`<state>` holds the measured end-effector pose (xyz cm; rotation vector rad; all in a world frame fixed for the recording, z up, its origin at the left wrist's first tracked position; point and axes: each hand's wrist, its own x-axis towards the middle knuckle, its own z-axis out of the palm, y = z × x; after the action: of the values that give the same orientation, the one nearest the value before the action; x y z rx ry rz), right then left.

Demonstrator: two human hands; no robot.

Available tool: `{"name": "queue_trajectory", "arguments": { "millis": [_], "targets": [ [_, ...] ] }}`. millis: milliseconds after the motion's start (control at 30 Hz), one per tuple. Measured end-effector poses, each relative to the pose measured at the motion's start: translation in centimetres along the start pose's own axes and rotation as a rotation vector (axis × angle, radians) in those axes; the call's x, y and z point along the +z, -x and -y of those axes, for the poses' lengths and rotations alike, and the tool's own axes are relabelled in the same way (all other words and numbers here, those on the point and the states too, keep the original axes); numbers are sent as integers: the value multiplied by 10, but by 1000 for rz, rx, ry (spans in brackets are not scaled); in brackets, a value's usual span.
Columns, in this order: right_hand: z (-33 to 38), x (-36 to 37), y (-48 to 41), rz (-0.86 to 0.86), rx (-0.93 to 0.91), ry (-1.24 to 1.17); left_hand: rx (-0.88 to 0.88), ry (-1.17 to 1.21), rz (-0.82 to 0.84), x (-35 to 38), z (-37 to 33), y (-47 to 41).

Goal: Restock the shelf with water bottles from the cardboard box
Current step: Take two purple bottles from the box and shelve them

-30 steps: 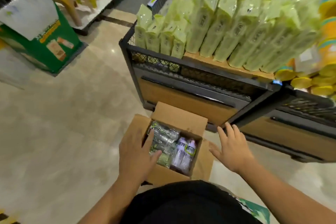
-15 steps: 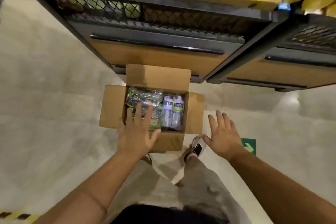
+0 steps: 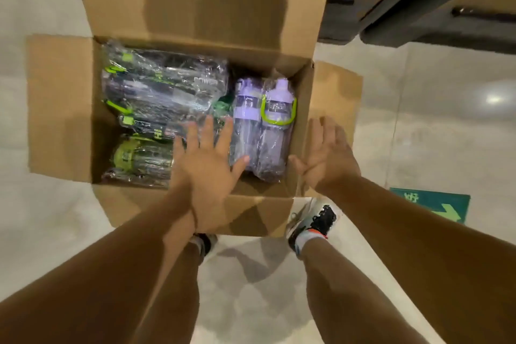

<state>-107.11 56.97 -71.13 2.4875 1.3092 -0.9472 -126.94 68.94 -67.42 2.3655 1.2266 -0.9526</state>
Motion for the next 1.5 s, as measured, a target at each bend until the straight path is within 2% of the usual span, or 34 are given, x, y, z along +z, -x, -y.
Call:
{"name": "queue_trajectory", "arguments": {
  "millis": [67,167,267,333,400,467,533,633,833,933,1033,1200,1367,1433,1500],
  "targets": [
    [5,36,-15,-15,23,-192,51,-73,-8,21,2,-30],
    [12,76,-25,-109,42,-630,204,-184,-68,45,2,-71],
    [24,89,-32,-265,145,-787,358,-202,-76,52,-3,-114],
    [27,88,-32,-268,191,-865,297,-98,-114,45,-8,-142],
    [27,77,-30,-268,163,-910,206,-28,-130,37,-18,-162],
    [29,65,-26,-244,111,-907,122,-13,-89,31,-32,-178],
    [32,68,-25,-246,141,-1025,55,-15,-33,27,-44,-188],
    [29,82,-28,-261,20,-824,-4,48,0,30,-51,-203],
    [26,93,-27,-274,155,-894,-94,301,69,27,-52,-219],
    [25,95,-29,-291,175,-801,-132,412,-3,25,-55,-211],
    [24,93,-31,-277,185,-821,-131,471,-108,27,-52,-196],
    [25,93,-31,-288,212,-791,21,607,-221,39,-45,-168],
    [27,92,-30,-290,225,-751,33,755,-355,45,-31,-170],
    [27,91,-29,-283,230,-741,57,789,-347,48,-28,-168],
    [28,91,-29,-278,229,-738,33,782,-264,45,-30,-171]
  ]
}}
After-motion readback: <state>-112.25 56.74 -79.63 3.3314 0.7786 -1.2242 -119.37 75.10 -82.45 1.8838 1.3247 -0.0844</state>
